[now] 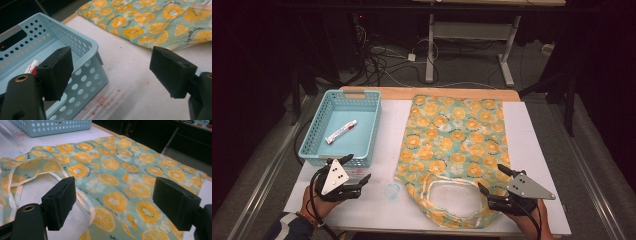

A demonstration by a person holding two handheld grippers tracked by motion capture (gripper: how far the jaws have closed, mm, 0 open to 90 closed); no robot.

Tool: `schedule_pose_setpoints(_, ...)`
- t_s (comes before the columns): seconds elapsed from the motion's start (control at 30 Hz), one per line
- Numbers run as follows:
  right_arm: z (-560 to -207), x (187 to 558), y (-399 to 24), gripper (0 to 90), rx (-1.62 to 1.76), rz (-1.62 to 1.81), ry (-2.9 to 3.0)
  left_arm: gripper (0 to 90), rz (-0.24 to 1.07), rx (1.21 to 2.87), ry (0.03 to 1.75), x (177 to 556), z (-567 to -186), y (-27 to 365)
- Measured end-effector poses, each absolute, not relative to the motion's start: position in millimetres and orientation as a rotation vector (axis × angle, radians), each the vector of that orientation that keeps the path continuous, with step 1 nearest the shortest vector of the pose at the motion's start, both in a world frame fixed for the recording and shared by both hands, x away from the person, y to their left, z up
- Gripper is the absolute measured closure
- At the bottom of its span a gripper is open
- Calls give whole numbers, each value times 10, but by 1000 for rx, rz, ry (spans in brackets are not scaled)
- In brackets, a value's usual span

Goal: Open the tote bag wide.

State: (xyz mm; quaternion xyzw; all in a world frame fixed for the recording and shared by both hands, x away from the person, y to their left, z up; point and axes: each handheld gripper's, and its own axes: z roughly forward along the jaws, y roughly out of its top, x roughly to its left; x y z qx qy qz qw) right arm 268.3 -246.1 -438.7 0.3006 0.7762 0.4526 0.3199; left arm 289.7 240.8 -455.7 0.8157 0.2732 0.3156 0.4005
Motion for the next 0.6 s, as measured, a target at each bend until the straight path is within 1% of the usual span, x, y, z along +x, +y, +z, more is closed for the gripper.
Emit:
schedule_pose_setpoints(0.23, -4355, 2648, -2422, 213, 752, 1190, 2077, 187, 810, 2070, 665, 2866, -4545, 2361)
schedule_pose_setpoints(0.33, -4336, 2653, -2402, 242, 753, 1181, 2089, 186, 810, 2082, 656, 2876, -4558, 2356)
schedule_pose_setpoints(0.4, -4332, 2655, -2396, 291, 755, 1154, 2082, 186, 810, 2084, 655, 2876, -4559, 2354)
schedule_pose_setpoints(0.47, -4332, 2657, -2401, 295, 755, 1148, 2083, 187, 816, 2087, 651, 2870, -4556, 2350)
schedule_pose_setpoints(0.5, -4329, 2668, -2415, 328, 772, 1146, 2083, 187, 815, 2089, 651, 2863, -4556, 2350)
schedule_pose_setpoints(0.6, -4319, 2679, -2411, 362, 761, 1137, 2095, 187, 819, 2089, 648, 2845, -4557, 2356)
